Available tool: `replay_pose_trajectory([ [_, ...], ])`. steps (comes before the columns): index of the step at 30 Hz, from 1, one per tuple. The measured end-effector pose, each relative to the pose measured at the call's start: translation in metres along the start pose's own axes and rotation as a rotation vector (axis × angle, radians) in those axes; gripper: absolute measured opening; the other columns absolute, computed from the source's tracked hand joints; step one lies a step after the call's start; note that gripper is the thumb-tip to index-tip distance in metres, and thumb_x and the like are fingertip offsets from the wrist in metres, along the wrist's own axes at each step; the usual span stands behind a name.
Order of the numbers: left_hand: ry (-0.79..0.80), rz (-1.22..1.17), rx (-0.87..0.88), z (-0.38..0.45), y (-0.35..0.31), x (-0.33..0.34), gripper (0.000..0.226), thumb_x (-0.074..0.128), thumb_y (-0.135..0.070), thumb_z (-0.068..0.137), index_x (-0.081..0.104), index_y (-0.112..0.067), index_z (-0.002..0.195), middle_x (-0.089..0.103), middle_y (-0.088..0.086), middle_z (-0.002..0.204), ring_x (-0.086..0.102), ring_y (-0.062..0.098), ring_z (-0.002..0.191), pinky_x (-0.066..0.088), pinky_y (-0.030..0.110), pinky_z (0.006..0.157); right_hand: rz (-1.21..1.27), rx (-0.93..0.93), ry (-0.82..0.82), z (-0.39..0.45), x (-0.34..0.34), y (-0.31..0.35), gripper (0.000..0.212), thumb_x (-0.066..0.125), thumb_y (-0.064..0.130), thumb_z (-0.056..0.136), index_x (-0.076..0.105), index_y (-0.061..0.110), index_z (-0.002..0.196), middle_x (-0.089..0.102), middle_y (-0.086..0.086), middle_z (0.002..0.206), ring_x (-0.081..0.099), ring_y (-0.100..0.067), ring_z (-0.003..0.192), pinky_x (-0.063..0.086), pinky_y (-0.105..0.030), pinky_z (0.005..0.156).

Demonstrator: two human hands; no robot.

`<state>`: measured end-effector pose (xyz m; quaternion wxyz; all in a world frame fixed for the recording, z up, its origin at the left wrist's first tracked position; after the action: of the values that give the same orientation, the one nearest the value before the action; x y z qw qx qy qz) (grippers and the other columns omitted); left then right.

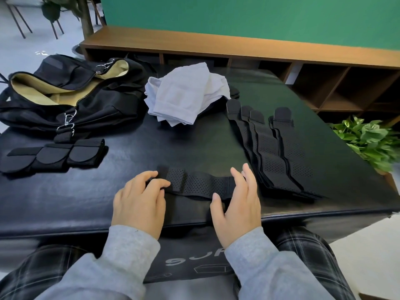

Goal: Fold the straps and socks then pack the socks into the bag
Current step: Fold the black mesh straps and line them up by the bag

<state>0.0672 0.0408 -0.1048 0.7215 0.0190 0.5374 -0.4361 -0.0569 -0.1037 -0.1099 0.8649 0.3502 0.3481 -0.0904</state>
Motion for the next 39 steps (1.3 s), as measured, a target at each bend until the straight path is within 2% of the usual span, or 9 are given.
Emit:
replay_pose_trajectory([
  [4, 0.018, 0.028, 0.015, 0.0, -0.003, -0.002, 0.022, 0.073, -0.015, 0.075, 0.067, -0.023, 0.094, 0.061, 0.001, 0.113, 0.061, 0.027, 0.099, 0.043, 0.049, 0.085, 0.222, 0.007, -0.005, 0.004, -0.003, -0.002, 0.06, 0.053, 0.03, 0.082, 0.035, 0.009, 0.135, 0.036, -0.001, 0.138, 0.031, 0.001, 0.125, 0.033, -0.018, 0.104],
  [8, 0.035, 0.038, 0.021, -0.001, -0.005, -0.001, 0.021, 0.072, -0.021, 0.076, 0.066, -0.025, 0.095, 0.061, -0.001, 0.116, 0.061, 0.023, 0.101, 0.042, 0.047, 0.087, 0.523, 0.032, -0.069, 0.003, -0.01, -0.001, 0.059, 0.059, 0.007, 0.078, 0.033, 0.017, 0.131, 0.024, -0.002, 0.146, 0.034, 0.021, 0.12, 0.034, -0.003, 0.093],
  [12, 0.045, 0.033, 0.059, -0.001, -0.004, -0.001, 0.019, 0.057, -0.03, 0.079, 0.064, -0.028, 0.097, 0.06, -0.006, 0.12, 0.062, 0.016, 0.098, 0.036, 0.037, 0.088, 0.707, 0.138, -0.009, 0.001, -0.01, -0.007, 0.042, 0.06, 0.018, 0.078, 0.044, 0.037, 0.112, 0.054, 0.02, 0.121, 0.057, 0.001, 0.108, 0.044, -0.01, 0.084],
  [14, 0.055, 0.026, 0.061, -0.001, -0.003, -0.001, 0.022, 0.051, -0.032, 0.079, 0.064, -0.029, 0.096, 0.061, -0.008, 0.12, 0.063, 0.014, 0.094, 0.033, 0.034, 0.088, 0.726, 0.17, 0.039, -0.002, -0.007, -0.008, 0.037, 0.062, 0.023, 0.076, 0.048, 0.039, 0.105, 0.063, 0.017, 0.107, 0.063, 0.0, 0.098, 0.046, -0.01, 0.08],
  [17, 0.074, 0.019, 0.049, -0.001, -0.002, 0.0, 0.032, 0.038, -0.041, 0.081, 0.063, -0.03, 0.097, 0.059, -0.01, 0.122, 0.062, 0.012, 0.094, 0.03, 0.03, 0.092, 0.734, 0.043, 0.097, -0.004, -0.004, 0.003, 0.043, 0.059, 0.026, 0.078, 0.045, 0.051, 0.111, 0.056, 0.016, 0.125, 0.062, -0.006, 0.106, 0.048, -0.015, 0.086],
  [21, 0.089, 0.01, 0.029, 0.0, -0.002, 0.001, 0.026, 0.046, -0.038, 0.081, 0.064, -0.031, 0.098, 0.058, -0.011, 0.123, 0.061, 0.011, 0.096, 0.027, 0.029, 0.092, 0.432, -0.167, 0.136, -0.006, -0.002, 0.012, 0.047, 0.052, 0.028, 0.083, 0.039, 0.033, 0.128, 0.033, 0.017, 0.145, 0.044, -0.002, 0.124, 0.045, -0.017, 0.089],
  [25, 0.083, 0.022, 0.036, -0.001, -0.001, 0.002, 0.026, 0.047, -0.037, 0.079, 0.063, -0.031, 0.098, 0.058, -0.01, 0.124, 0.061, 0.011, 0.096, 0.025, 0.026, 0.092, 0.027, -0.276, 0.197, -0.008, 0.003, 0.018, 0.05, 0.046, 0.038, 0.083, 0.042, 0.027, 0.131, 0.031, 0.004, 0.15, 0.057, -0.012, 0.103, 0.048, -0.024, 0.075],
  [31, 0.086, 0.035, 0.047, 0.0, -0.001, 0.001, 0.032, 0.039, -0.042, 0.08, 0.063, -0.031, 0.098, 0.059, -0.01, 0.123, 0.062, 0.011, 0.095, 0.03, 0.029, 0.092, -0.019, -0.242, 0.242, -0.007, 0.006, 0.016, 0.045, 0.044, 0.037, 0.084, 0.055, 0.019, 0.124, 0.041, -0.001, 0.145, 0.063, -0.018, 0.098, 0.05, -0.028, 0.078],
  [39, 0.097, 0.03, 0.032, 0.0, -0.002, 0.001, 0.024, 0.053, -0.032, 0.076, 0.066, -0.029, 0.096, 0.06, -0.009, 0.121, 0.064, 0.014, 0.092, 0.033, 0.034, 0.091, -0.063, -0.127, 0.165, -0.002, 0.007, 0.014, 0.048, 0.043, 0.038, 0.079, 0.06, 0.013, 0.116, 0.052, -0.001, 0.133, 0.061, -0.015, 0.098, 0.049, -0.028, 0.08],
])
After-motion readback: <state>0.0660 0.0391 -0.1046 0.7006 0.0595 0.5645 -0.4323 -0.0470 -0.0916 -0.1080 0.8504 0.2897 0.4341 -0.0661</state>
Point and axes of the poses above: each hand's wrist, its own z-axis towards the middle knuckle, its own x-axis out of the palm, y = z × x, the point moved 5 cm from there along z, towards the middle knuckle
